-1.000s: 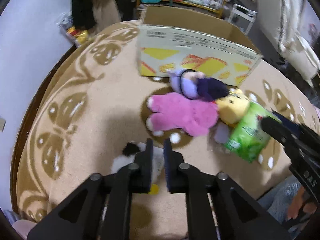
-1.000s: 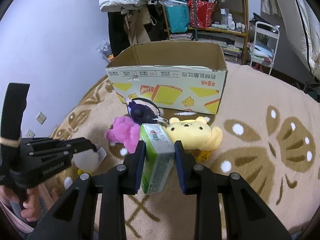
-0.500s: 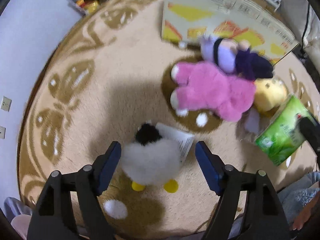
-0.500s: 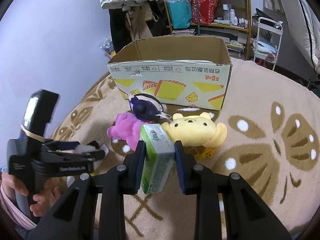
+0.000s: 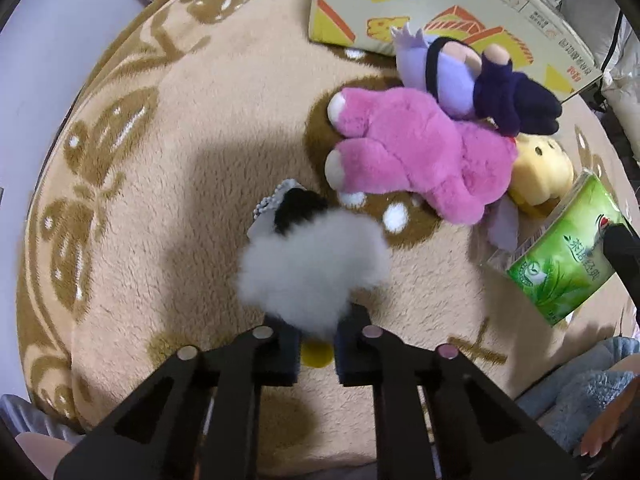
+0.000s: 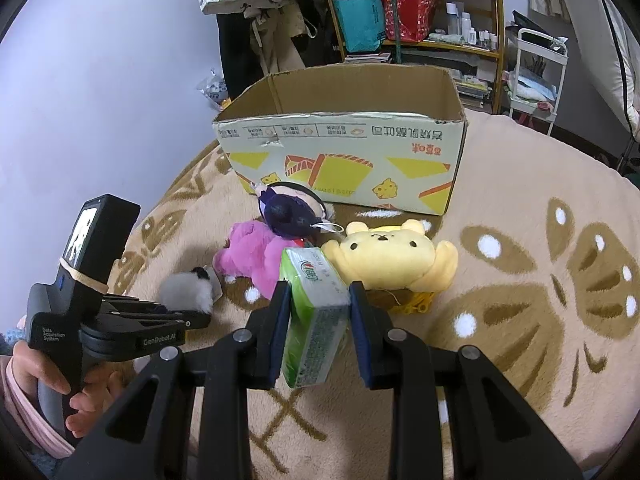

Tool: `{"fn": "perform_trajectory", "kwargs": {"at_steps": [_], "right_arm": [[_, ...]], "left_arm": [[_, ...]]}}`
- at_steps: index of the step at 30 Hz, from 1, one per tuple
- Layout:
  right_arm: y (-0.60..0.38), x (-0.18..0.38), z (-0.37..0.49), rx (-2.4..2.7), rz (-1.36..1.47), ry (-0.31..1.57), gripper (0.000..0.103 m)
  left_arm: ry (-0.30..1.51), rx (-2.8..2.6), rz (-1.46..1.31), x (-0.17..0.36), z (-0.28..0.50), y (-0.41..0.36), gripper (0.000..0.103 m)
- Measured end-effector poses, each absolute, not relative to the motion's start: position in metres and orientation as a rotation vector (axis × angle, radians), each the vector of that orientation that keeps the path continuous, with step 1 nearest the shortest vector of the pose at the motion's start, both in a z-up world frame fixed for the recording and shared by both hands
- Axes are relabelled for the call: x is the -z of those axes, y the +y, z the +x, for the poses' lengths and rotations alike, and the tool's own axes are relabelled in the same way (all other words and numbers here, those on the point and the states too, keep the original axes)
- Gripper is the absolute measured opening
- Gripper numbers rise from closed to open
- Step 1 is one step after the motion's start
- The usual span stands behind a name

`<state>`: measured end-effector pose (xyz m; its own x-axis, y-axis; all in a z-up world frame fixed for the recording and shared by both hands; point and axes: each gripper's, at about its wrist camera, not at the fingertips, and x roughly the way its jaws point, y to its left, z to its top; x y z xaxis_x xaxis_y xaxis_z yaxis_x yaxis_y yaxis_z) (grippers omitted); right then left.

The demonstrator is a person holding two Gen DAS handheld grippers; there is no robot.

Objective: Organize soft objects
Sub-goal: 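Lift the white pompom with the left tool while the right tool lifts the green pack, then carry the pompom and green pack over the box and release them inside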

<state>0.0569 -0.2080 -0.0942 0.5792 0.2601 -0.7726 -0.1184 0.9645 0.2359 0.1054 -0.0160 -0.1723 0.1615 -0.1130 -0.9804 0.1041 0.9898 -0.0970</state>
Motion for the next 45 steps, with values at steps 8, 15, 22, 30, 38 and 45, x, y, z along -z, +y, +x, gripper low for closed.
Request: {"fn": "perform_trajectory", "kwargs": {"at_steps": [8, 15, 22, 30, 38, 45], "right_arm": [[-0.208, 0.089, 0.054, -0.226, 0.162, 0.904, 0.031], [-0.214, 0.068, 0.045, -0.204, 0.161, 0.792, 0.031], [-0.218, 0.028, 0.031, -0.146, 0.117, 0.595, 0.031], [-0.221, 0.002, 0.042, -0.117, 0.082, 0.502, 0.031], [-0.231, -0.014, 0.075, -0.111, 0.065, 0.468, 0.031], [-0.247, -0.018, 0.105, -0.097, 0.048, 0.460, 0.031]], "left_arm": [[1.255, 0.188, 0.003, 0.136, 0.093, -0.017, 0.008], [0.972, 0.209, 0.050, 0.082, 0.066, -0.027, 0.008], [0.766, 0.208, 0.097, 0.047, 0.051, -0.039, 0.008], [0.635, 0.167, 0.132, 0.023, 0.049, -0.047, 0.009], [0.545, 0.197, 0.156, -0.004, 0.074, -0.063, 0.009], [0.502, 0.223, 0.160, -0.018, 0.113, -0.084, 0.009]]}}
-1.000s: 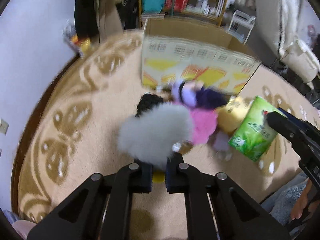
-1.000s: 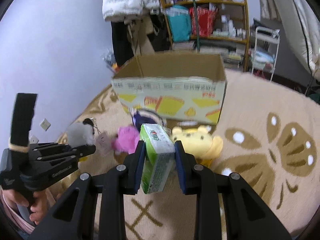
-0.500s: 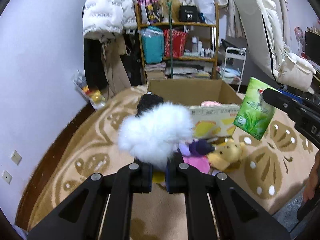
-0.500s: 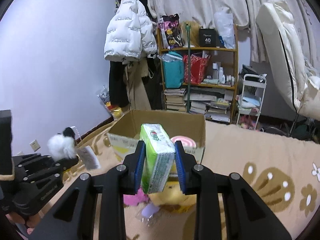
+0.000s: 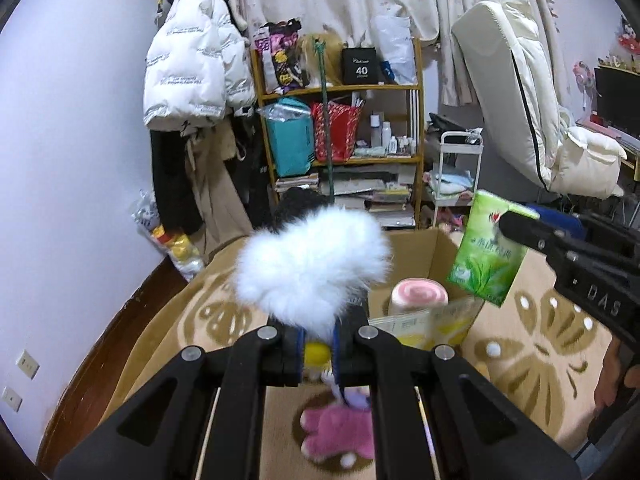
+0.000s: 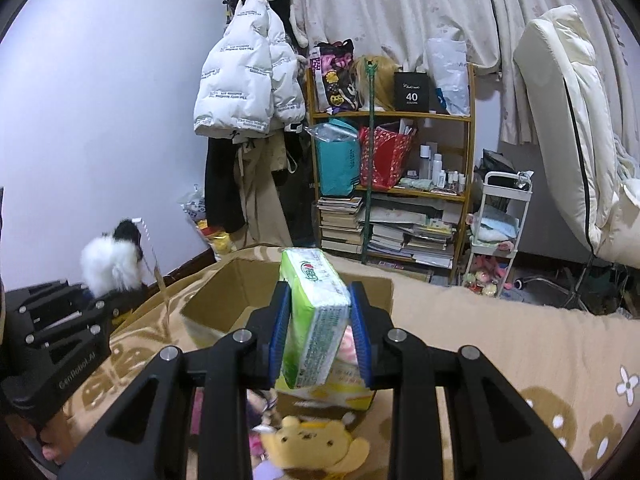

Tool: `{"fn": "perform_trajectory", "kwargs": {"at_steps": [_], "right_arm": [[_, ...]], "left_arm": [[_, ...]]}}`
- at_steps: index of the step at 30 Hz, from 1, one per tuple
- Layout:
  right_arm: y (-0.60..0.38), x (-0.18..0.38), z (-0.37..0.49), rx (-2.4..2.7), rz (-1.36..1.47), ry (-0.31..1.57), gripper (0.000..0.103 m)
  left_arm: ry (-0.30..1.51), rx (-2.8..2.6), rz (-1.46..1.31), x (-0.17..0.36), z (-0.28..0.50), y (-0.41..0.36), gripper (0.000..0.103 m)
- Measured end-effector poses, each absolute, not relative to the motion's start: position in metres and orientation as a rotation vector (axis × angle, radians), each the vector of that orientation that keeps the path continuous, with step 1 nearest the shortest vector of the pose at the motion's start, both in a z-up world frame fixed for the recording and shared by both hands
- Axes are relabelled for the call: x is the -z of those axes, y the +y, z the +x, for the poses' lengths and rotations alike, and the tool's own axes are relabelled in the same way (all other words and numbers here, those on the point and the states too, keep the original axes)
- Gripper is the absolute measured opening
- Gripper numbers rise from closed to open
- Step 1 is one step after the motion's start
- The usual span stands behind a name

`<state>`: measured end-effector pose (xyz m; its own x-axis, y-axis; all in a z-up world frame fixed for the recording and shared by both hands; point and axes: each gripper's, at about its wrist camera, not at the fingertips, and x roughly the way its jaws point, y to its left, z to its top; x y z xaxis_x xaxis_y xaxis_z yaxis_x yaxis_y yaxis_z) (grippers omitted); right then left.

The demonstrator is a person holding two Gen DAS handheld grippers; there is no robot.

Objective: Organize soft objects
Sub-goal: 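Carry the pompom and green pack over the box and release them inside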

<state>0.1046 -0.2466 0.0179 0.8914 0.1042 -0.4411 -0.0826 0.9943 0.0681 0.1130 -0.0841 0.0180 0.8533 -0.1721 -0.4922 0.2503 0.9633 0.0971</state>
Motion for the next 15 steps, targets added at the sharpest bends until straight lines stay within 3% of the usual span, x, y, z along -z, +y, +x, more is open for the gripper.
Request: {"fn": "perform_trajectory", "kwargs": {"at_steps": [15], "right_arm": [[-0.263, 0.007, 0.158, -0.097, 0.064, 0.495, 0.031]], "left_arm": [[0.547, 0.260, 0.182, 0.015, 0.177, -0.115, 0.010]]}}
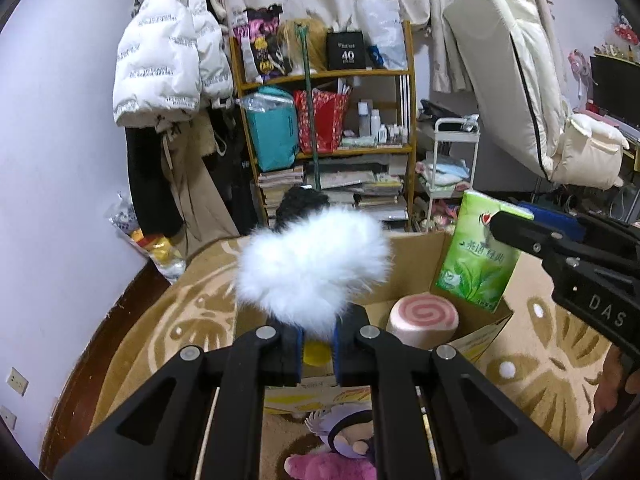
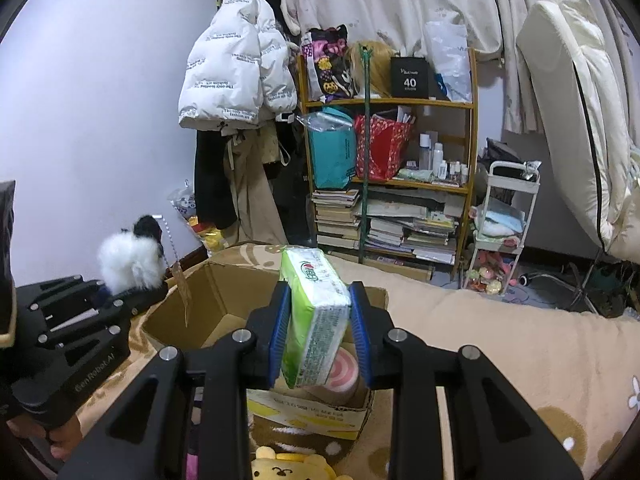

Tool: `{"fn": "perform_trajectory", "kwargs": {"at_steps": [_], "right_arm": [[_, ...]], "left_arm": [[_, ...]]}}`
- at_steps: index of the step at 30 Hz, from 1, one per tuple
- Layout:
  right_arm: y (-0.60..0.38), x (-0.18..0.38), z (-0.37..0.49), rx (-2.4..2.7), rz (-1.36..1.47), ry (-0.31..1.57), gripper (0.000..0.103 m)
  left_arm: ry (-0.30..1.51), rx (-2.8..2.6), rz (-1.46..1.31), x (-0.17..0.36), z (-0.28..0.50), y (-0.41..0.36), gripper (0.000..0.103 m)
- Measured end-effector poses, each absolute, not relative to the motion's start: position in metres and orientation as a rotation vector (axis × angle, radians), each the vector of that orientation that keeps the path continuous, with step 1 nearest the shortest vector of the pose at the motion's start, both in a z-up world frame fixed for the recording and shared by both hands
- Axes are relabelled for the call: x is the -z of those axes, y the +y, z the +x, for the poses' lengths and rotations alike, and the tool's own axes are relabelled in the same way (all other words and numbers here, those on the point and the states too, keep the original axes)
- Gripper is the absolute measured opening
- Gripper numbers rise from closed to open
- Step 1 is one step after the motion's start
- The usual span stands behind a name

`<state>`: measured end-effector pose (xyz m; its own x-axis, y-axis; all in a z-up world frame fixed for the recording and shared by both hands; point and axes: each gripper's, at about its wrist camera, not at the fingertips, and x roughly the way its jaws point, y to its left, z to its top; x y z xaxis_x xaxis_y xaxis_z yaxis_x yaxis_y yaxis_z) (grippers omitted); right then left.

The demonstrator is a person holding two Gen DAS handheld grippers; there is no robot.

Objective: Organize soft objects
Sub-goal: 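Carry the pompom and green pack over the box and release them inside, then lower both open tools toward the white-haired plush doll and yellow bear plush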

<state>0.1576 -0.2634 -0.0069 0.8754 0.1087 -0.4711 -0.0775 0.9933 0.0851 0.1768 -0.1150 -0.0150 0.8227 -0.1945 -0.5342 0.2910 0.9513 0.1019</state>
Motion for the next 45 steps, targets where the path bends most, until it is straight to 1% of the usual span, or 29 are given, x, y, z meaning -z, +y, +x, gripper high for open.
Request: {"fn": "perform_trajectory", "kwargs": {"at_steps": [5, 9, 12, 16, 18, 19, 20, 21, 22, 23, 24, 25, 26, 27, 28, 29, 31, 32, 35, 37, 38, 39, 45], "right_arm": [[-0.264, 0.021, 0.166, -0.101, 0.071, 0.532, 0.032], [-0.261, 0.031, 0.169, -0.113, 0.071, 0.564, 0.034], [-0.260, 0.032, 0.168, -0.121, 0.070, 0.565, 0.034], [-0.264, 0.031, 0.164, -0.166, 0.111, 0.562, 0.035], [-0.266, 0.031, 0.162, -0.179, 0.145, 0.560, 0.038], [-0.267, 0.031, 0.161, -0.198, 0.164, 0.556, 0.040], [-0.266, 0.030, 0.160, -0.204, 0.167, 0.554, 0.045], [-0.265, 0.029, 0.159, -0.202, 0.163, 0.549, 0.050], [-0.262, 0.028, 0.158, -0.196, 0.148, 0.543, 0.051], [-0.261, 0.027, 0.156, -0.189, 0.130, 0.541, 0.052], [-0.259, 0.025, 0.155, -0.178, 0.114, 0.540, 0.054], [-0.258, 0.024, 0.152, -0.174, 0.102, 0.539, 0.055], [-0.258, 0.024, 0.151, -0.174, 0.100, 0.538, 0.060], [-0.259, 0.023, 0.148, -0.170, 0.105, 0.539, 0.063], [-0.260, 0.023, 0.146, -0.167, 0.112, 0.543, 0.064], [-0.261, 0.022, 0.145, -0.166, 0.119, 0.548, 0.065], [-0.263, 0.022, 0.141, -0.162, 0.128, 0.554, 0.071], [-0.263, 0.021, 0.138, -0.160, 0.131, 0.555, 0.076], [-0.264, 0.019, 0.128, -0.155, 0.129, 0.559, 0.080], [-0.266, 0.017, 0.121, -0.149, 0.133, 0.565, 0.088], [-0.267, 0.017, 0.116, -0.144, 0.136, 0.562, 0.095], [-0.268, 0.016, 0.110, -0.140, 0.139, 0.555, 0.099], [-0.271, 0.017, 0.089, -0.115, 0.149, 0.574, 0.102]], "left_arm": [[0.585, 0.257, 0.198, 0.033, 0.186, -0.117, 0.012], [0.629, 0.253, 0.196, 0.045, 0.191, -0.116, 0.013], [0.661, 0.232, 0.194, 0.052, 0.195, -0.112, 0.017], [0.694, 0.209, 0.185, 0.059, 0.197, -0.105, 0.018], [0.713, 0.205, 0.168, 0.060, 0.199, -0.101, 0.021], [0.722, 0.199, 0.156, 0.060, 0.200, -0.098, 0.024], [0.730, 0.193, 0.150, 0.061, 0.201, -0.096, 0.032], [0.740, 0.189, 0.140, 0.062, 0.201, -0.093, 0.037], [0.744, 0.189, 0.131, 0.062, 0.200, -0.090, 0.046], [0.738, 0.180, 0.124, 0.062, 0.198, -0.087, 0.051], [0.732, 0.174, 0.122, 0.061, 0.196, -0.085, 0.053], [0.727, 0.175, 0.124, 0.060, 0.194, -0.083, 0.058], [0.725, 0.176, 0.131, 0.058, 0.192, -0.082, 0.066], [0.723, 0.175, 0.138, 0.056, 0.190, -0.082, 0.071], [0.720, 0.174, 0.143, 0.055, 0.188, -0.082, 0.078], [0.712, 0.174, 0.145, 0.053, 0.184, -0.080, 0.081], [0.710, 0.178, 0.144, 0.050, 0.178, -0.078, 0.084], [0.713, 0.178, 0.142, 0.050, 0.175, -0.077, 0.087], [0.723, 0.176, 0.135, 0.047, 0.168, -0.071, 0.089], [0.726, 0.173, 0.133, 0.046, 0.161, -0.067, 0.090], [0.728, 0.169, 0.132, 0.045, 0.159, -0.067, 0.093], [0.727, 0.166, 0.129, 0.045, 0.156, -0.065, 0.095], [0.742, 0.162, 0.113, 0.046, 0.131, -0.057, 0.097]]}}
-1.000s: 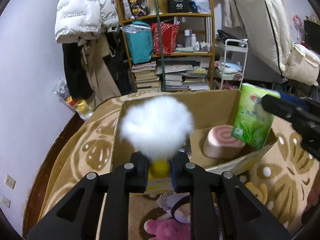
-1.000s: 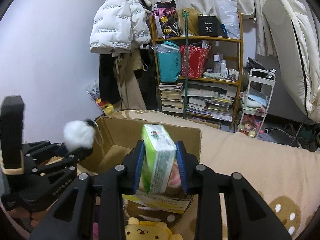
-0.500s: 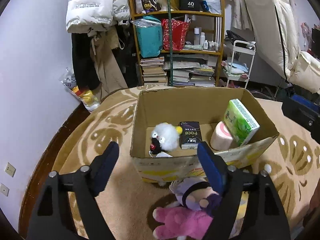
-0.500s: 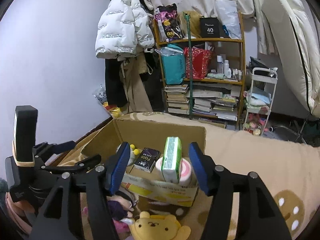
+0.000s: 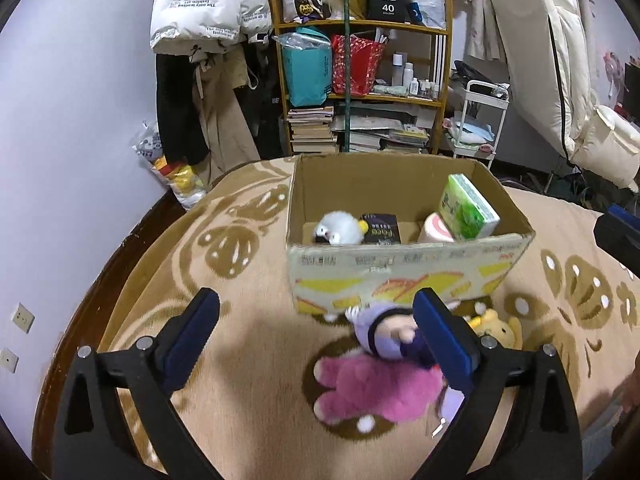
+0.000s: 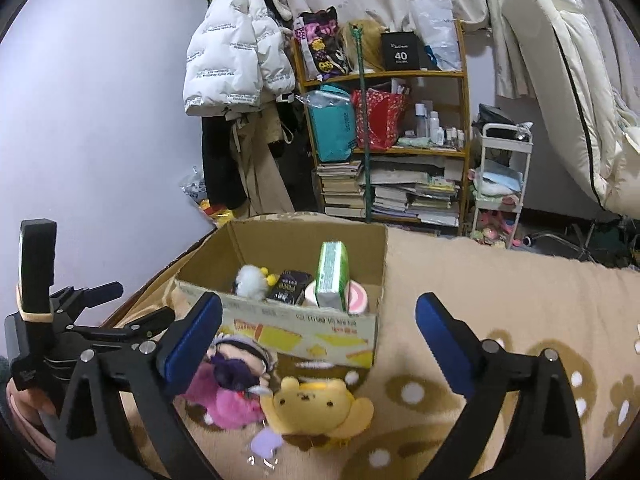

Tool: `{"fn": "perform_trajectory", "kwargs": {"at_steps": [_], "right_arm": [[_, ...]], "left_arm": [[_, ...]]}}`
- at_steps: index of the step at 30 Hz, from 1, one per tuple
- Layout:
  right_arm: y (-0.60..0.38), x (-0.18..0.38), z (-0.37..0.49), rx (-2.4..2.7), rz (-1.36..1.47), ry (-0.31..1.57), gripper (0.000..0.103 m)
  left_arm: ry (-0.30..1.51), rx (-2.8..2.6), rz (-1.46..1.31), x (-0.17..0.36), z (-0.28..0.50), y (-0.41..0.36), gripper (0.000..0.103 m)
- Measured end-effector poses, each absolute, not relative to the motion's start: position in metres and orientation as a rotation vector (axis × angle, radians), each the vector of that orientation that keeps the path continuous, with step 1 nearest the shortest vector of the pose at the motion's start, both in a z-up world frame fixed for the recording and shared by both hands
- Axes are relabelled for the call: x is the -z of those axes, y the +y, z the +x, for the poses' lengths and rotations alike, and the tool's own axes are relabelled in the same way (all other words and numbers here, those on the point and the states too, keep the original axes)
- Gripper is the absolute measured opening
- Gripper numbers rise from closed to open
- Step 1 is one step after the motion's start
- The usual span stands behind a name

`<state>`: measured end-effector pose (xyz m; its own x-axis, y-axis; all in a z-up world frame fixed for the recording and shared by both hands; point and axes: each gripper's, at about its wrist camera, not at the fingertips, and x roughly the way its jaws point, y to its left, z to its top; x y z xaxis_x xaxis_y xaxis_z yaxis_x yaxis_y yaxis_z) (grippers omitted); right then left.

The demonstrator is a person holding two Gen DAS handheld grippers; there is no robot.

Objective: Organize soft objects
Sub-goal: 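Lower both open tools toward the white-haired plush doll and yellow bear plush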

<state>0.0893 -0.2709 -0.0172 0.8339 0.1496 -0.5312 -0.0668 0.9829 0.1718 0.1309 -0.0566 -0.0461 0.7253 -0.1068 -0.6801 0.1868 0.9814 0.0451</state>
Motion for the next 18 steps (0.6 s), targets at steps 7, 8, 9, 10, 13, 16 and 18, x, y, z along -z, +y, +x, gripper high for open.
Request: {"fn": "perform_trajectory", "kwargs": {"at_steps": [7, 8, 9, 10, 13, 16, 18], "right_arm": [[-0.268, 0.026, 0.066, -0.114, 0.164, 0.611, 0.102], [-0.267, 0.027, 0.062, -0.114, 0.163, 0.614, 0.102], [-0.267, 0.027, 0.061, -0.115, 0.164, 0.616, 0.102], [-0.266, 0.028, 0.058, -0.116, 0.167, 0.618, 0.102], [-0.265, 0.028, 0.054, -0.119, 0.166, 0.627, 0.102], [-0.263, 0.030, 0.052, -0.117, 0.165, 0.635, 0.102], [-0.263, 0.033, 0.052, -0.114, 0.165, 0.642, 0.102]], "left_arm": [[0.743, 0.153, 0.114, 0.042, 0.107, -0.050, 0.097], [0.748, 0.155, 0.109, 0.041, 0.105, -0.049, 0.097], [0.753, 0.156, 0.106, 0.041, 0.103, -0.048, 0.097], [0.757, 0.156, 0.106, 0.041, 0.100, -0.048, 0.097], [0.757, 0.159, 0.117, 0.040, 0.094, -0.048, 0.097], [0.746, 0.173, 0.128, 0.039, 0.090, -0.050, 0.097], [0.740, 0.191, 0.132, 0.038, 0.090, -0.053, 0.097]]}}
